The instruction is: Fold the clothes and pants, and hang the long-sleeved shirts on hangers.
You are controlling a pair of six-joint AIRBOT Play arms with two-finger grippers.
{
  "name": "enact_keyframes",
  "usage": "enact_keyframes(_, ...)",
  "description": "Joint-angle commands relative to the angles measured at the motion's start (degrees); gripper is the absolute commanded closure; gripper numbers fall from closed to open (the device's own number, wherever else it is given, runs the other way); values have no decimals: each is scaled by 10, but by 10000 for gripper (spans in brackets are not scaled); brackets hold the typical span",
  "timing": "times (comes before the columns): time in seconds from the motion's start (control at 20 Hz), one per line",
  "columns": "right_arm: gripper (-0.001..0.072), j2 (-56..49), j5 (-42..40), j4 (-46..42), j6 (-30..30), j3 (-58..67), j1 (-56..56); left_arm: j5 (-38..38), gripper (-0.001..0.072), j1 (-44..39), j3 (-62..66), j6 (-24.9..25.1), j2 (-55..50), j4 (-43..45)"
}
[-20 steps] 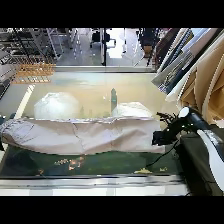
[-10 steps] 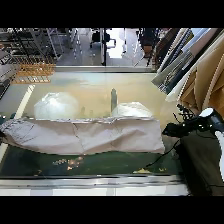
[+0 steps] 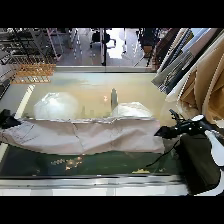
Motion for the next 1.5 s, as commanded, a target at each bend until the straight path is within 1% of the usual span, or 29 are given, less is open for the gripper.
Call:
enact_keyframes(0.0,388,-44,-17,46,-47,-1,34,-3,697,-78,0,60,1,-16)
enact_keyframes(0.05,504,-47,-23,53,-47,0,43,-2,697,-103,0,70,1,-18)
enact_keyframes(0.1,694,-44,-24,49,-46,3,47,-2,697,-130,0,80,1,-23)
enact_keyframes(0.15,699,-36,-23,35,-32,10,45,-2,697,-157,0,82,1,-27)
enact_keyframes(0.25,699,4,-30,-45,35,31,29,-3,697,-209,-1,82,1,-27)
enact_keyframes(0.4,701,99,-49,-219,159,69,1,7,697,-281,-34,83,1,-27)
enact_keyframes(0.5,701,152,-49,-313,215,91,-8,32,696,-321,-83,83,-2,-26)
enact_keyframes(0.55,701,169,-38,-322,220,101,-8,52,697,-337,-107,83,-8,-26)
enact_keyframes(0.6,701,183,-18,-309,225,113,1,72,696,-350,-126,84,-17,-26)
enact_keyframes(0.65,701,193,3,-296,230,122,20,91,697,-360,-139,84,-30,-26)
enact_keyframes(0.7,701,202,26,-286,247,130,53,101,697,-366,-142,84,-44,-26)
enact_keyframes(0.8,701,208,66,-281,306,135,155,107,697,-363,-141,82,-51,-26)
enact_keyframes(0.85,701,206,76,-282,337,135,219,104,697,-356,-140,79,-46,-27)
enact_keyframes(0.9,701,201,70,-282,368,135,296,103,697,-346,-140,73,-36,-26)
enact_keyframes(0.95,701,193,49,-283,398,135,369,102,697,-334,-140,68,-21,-26)
enact_keyframes(1.0,701,177,7,-283,432,135,449,98,697,-320,-140,68,-5,-27)
enact_keyframes(1.1,701,126,-103,-283,478,138,576,76,697,-291,-140,59,30,-26)
enact_keyframes(1.15,701,87,-161,-281,500,149,624,65,697,-276,-140,50,47,-27)
enact_keyframes(1.2,701,42,-199,-272,513,172,654,57,697,-266,-140,40,60,-27)
enact_keyframes(1.25,700,-7,-211,-249,513,208,672,55,697,-258,-140,37,72,-27)
enact_keyframes(1.3,698,-57,-197,-231,512,256,682,56,696,-255,-140,37,78,-26)
enact_keyframes(1.35,684,-92,-166,-220,508,300,685,55,697,-255,-141,37,81,-26)
enact_keyframes(1.45,363,-107,-99,-233,499,360,674,51,697,-257,-142,37,80,-22)
